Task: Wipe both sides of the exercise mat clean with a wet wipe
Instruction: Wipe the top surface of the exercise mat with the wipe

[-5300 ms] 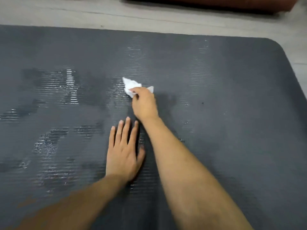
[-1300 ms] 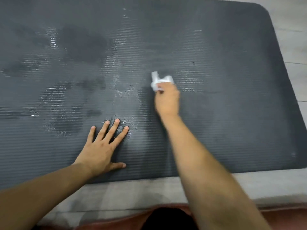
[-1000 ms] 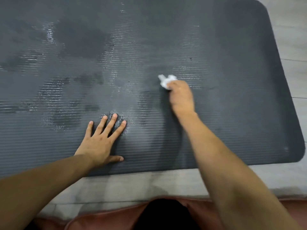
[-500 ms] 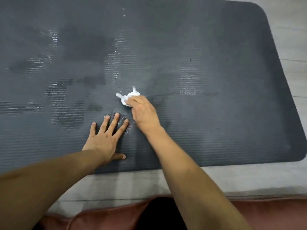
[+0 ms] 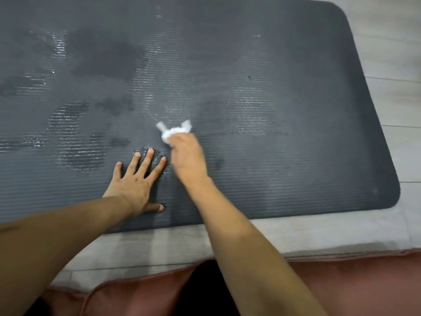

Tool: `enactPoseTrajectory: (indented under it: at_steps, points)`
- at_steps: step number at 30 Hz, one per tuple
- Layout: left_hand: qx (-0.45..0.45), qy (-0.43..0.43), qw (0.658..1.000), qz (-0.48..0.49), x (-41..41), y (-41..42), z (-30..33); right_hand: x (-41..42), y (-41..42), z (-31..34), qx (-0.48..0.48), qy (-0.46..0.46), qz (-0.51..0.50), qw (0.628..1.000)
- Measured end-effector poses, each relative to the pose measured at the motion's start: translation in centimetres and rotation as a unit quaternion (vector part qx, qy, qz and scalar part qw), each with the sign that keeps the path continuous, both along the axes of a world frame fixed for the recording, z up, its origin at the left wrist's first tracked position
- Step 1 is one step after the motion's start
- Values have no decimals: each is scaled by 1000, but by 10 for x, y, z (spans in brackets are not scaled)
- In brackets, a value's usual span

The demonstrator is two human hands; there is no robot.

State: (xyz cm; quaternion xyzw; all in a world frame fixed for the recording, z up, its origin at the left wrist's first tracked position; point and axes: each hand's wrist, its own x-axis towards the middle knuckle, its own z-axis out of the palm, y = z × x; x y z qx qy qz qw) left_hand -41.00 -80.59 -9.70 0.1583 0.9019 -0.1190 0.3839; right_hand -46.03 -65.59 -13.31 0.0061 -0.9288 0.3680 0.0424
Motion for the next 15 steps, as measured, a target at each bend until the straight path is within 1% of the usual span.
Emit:
enactPoseTrajectory:
  at_steps: [2,3,4,5,6,7,8,9,10,11,12,13,15]
  points:
    - [-4,3,1000,-2,1,1,0,7,-9,-6,66,23,106,992]
    - [0,5,1000,0,1,0,0,1,10,-8,75,48,117,989]
    - [5,7,1000,1,1,-1,0,-5,37,-11,82,61,106,989]
    - [10,8,1000,1,1,-2,-1,-7,70,-10,83,60,69,992]
    - [14,8,1000,0,1,-3,-1,-7,110,-9,104,58,7,993]
    - [16,7,1000,1,1,-3,-1,-4,150,-7,150,50,-68,985]
    - [17,8,1000,1,1,-3,-1,2,187,-2,167,22,-151,974]
    - [16,8,1000,1,1,-3,-1,10,216,4,161,-11,-227,960]
    - [15,8,1000,1,1,-3,-1,16,228,9,159,-49,-287,943]
    - [16,6,1000,0,1,-3,-1,16,223,9,159,-69,-329,928]
    - [18,5,1000,0,1,-2,0,13,203,11,163,-70,-337,925]
    - [19,4,1000,0,1,-3,0,8,173,7,172,-44,-301,937]
    - [21,5,1000,1,1,-3,1,9,92,-1,183,20,-140,973]
